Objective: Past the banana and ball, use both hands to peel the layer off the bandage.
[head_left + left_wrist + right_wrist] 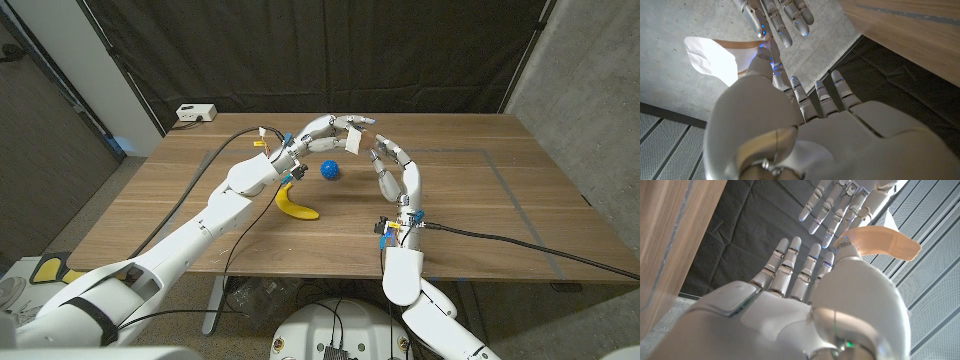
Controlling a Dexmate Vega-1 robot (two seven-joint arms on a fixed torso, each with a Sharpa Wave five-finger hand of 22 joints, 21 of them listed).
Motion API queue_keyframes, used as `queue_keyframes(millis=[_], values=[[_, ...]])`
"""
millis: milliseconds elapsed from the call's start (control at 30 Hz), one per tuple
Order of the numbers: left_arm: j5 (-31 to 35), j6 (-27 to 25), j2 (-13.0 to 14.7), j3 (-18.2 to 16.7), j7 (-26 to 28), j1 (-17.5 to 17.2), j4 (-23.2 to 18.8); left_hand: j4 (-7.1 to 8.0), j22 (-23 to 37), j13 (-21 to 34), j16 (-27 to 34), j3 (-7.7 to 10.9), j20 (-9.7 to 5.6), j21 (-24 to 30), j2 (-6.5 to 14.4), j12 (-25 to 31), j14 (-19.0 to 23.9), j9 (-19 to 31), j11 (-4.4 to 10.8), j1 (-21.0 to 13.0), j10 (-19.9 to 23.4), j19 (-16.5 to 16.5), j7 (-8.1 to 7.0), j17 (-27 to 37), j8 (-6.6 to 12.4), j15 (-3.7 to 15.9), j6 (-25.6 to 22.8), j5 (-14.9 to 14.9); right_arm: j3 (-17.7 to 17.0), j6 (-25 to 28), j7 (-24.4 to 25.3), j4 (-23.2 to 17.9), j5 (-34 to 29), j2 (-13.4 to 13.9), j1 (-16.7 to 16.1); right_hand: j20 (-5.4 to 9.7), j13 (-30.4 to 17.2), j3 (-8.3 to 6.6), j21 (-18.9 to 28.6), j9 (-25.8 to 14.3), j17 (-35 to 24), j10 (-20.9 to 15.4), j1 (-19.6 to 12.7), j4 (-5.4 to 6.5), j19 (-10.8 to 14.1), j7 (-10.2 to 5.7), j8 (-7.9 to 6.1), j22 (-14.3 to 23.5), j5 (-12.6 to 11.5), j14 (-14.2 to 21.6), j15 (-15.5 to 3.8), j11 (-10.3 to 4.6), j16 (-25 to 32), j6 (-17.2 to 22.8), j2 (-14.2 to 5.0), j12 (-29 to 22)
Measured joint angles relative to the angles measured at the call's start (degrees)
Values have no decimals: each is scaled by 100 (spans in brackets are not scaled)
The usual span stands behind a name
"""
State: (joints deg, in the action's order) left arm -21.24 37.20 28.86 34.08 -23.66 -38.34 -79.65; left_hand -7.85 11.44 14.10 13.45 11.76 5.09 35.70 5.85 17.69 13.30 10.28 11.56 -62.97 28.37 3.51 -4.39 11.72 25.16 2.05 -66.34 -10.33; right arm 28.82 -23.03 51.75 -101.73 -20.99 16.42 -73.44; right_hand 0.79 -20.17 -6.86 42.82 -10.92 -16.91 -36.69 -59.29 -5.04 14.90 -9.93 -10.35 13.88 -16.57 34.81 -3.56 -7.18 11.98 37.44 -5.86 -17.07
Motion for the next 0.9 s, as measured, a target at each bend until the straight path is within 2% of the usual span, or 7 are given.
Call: queue_keyframes(millis=[167,300,367,500,600,733,900], values=[[4,2,-10,-39,130,-69,-50,-5,0,0,0,5,-28,0,7,0,23,1,30,-7,30,29,3,0,-12,23,-2,3,-13,63,-18,-51,50,18,-46,-39,27,39,28,0,0,144,41,-24,-39,106,43,-26,-44,-47,26,38,-4,-345,21,69],[27,2,-26,-90,261,-152,-109,-17,0,0,0,16,-28,0,8,0,30,2,13,-8,48,28,85,0,-27,30,-84,3,-21,110,-41,-86,105,24,-79,-92,27,82,63,-27,-26,371,156,16,-141,330,34,-56,-76,-218,53,265,-73,-710,76,103],[69,3,-44,-121,397,-199,-136,-21,0,0,0,38,-28,0,22,0,30,11,10,-22,70,28,145,0,-47,29,-142,3,-29,149,-69,-115,165,32,-108,-132,26,110,78,-62,-26,446,178,15,-219,402,-36,-58,-89,-287,62,387,-77,-779,77,121],[164,2,-89,-201,697,-306,-195,-6,1,0,0,53,-49,0,22,0,66,22,10,-22,70,49,147,1,-49,19,-141,3,-44,176,-98,-149,234,51,-152,-174,12,143,84,-97,-53,460,253,48,-261,461,-181,-85,-89,-348,62,440,-77,-627,107,121],[226,2,-115,-253,887,-368,-229,-6,1,1,0,53,-69,0,22,0,92,28,18,-22,79,69,148,1,-58,29,-140,3,-55,176,-110,-155,269,63,-175,-236,5,237,107,-122,-53,460,409,78,-322,452,-196,-85,-89,-348,61,440,-77,-580,185,121],[405,-1,-166,-343,1248,-478,-279,-29,1,1,0,77,-69,39,-29,0,113,28,2,-76,125,69,148,1,-61,9,-140,3,-77,128,-113,-158,317,79,-215,-304,-19,396,108,-122,-79,469,745,237,-391,492,-241,-107,-89,-410,61,493,-77,-538,333,74],[765,11,-213,-431,1712,-568,-307,-29,1,1,0,77,-72,39,-16,0,134,28,10,-89,132,72,157,1,-71,30,-131,3,-98,-26,-99,-143,339,87,-238,-304,-21,458,108,-122,-106,436,903,300,-391,533,-284,-111,-89,-410,61,526,-70,-497,392,31]])
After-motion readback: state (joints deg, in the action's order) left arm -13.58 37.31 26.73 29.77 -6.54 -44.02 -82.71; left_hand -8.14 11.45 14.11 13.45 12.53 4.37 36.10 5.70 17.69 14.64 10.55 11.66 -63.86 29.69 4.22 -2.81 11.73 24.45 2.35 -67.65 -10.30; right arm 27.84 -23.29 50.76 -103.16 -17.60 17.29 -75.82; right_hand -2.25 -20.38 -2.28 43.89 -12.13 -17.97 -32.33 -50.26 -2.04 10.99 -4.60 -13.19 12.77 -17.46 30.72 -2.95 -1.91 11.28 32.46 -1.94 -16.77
